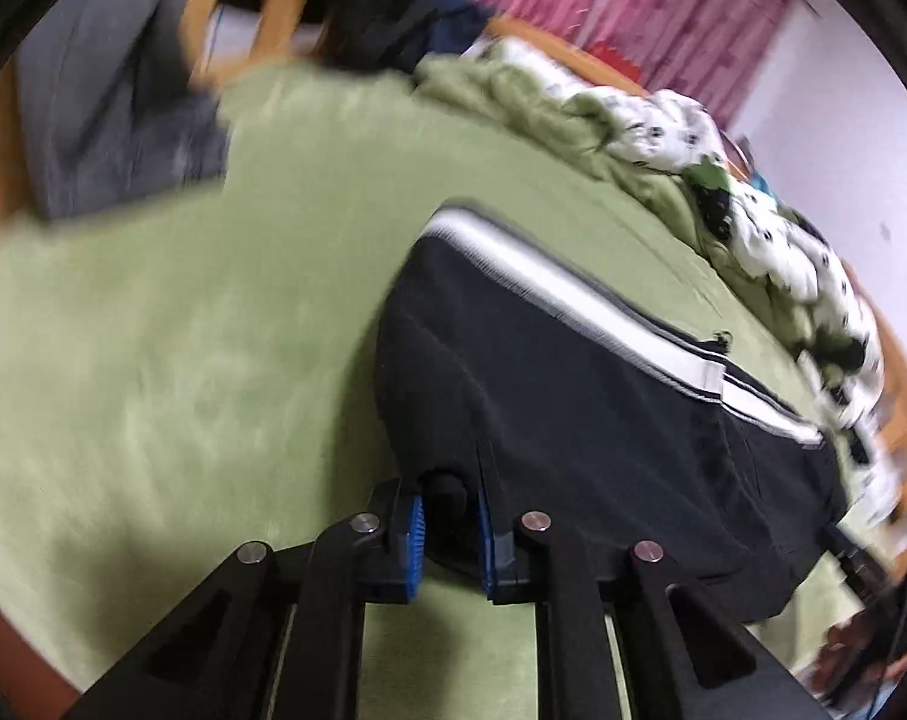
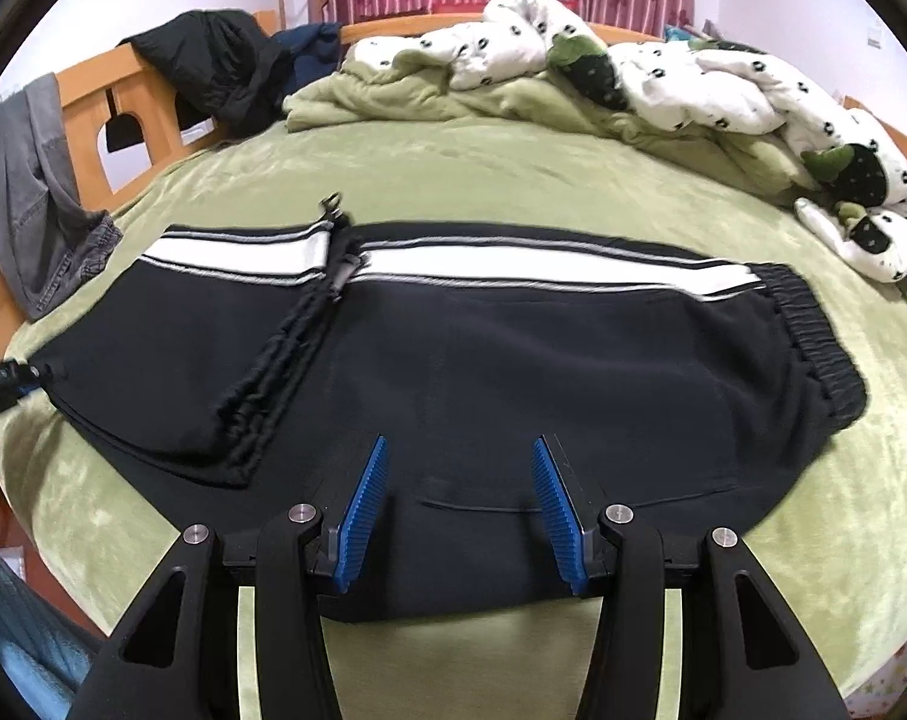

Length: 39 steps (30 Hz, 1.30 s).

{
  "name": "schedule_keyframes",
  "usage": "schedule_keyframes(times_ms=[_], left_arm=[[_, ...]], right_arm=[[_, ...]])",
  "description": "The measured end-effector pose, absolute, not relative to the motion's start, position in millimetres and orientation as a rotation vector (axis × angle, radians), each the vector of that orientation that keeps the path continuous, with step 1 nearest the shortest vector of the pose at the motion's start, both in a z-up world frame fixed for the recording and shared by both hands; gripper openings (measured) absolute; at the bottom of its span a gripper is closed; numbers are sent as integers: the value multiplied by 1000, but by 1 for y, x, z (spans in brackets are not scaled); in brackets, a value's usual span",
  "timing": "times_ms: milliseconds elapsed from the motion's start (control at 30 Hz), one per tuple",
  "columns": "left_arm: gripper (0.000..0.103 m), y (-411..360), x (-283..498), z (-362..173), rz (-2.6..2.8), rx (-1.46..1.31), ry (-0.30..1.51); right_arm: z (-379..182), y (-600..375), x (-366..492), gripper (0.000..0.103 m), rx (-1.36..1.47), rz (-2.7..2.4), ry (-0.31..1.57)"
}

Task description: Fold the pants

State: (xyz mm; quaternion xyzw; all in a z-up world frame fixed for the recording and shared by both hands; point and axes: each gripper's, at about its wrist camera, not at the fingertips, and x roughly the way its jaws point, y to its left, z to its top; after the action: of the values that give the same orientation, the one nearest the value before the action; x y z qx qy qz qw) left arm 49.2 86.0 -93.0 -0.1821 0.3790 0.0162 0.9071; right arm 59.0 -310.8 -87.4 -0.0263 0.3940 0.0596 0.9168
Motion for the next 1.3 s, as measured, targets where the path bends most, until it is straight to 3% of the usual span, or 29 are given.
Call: schedule_keyframes(times_ms=[233, 433, 700, 900, 967, 1100, 1300], left_arm=[[12, -16, 56, -13, -11, -64, 631], [11, -116, 80, 17, -259, -63, 615], [11, -232, 98, -39, -465, -80, 695], [12, -268, 97, -101, -526, -104, 835], [18, -268, 89, -102, -541, -59, 843], [56, -253, 77, -87, -606, -72, 841], [64, -199, 55, -58, -423, 2, 707]], right_arm=[[-66, -364, 44, 49, -57, 94, 739], [-41, -418, 55, 50, -178, 0, 651], [-57, -517, 39, 50, -2, -167, 672], [-68, -519, 35, 50, 50, -109, 716], [-69, -509, 35, 50, 41, -76, 720], [-66, -488, 49, 54, 97, 22, 737], [-73, -452, 83, 55, 251, 145, 800]])
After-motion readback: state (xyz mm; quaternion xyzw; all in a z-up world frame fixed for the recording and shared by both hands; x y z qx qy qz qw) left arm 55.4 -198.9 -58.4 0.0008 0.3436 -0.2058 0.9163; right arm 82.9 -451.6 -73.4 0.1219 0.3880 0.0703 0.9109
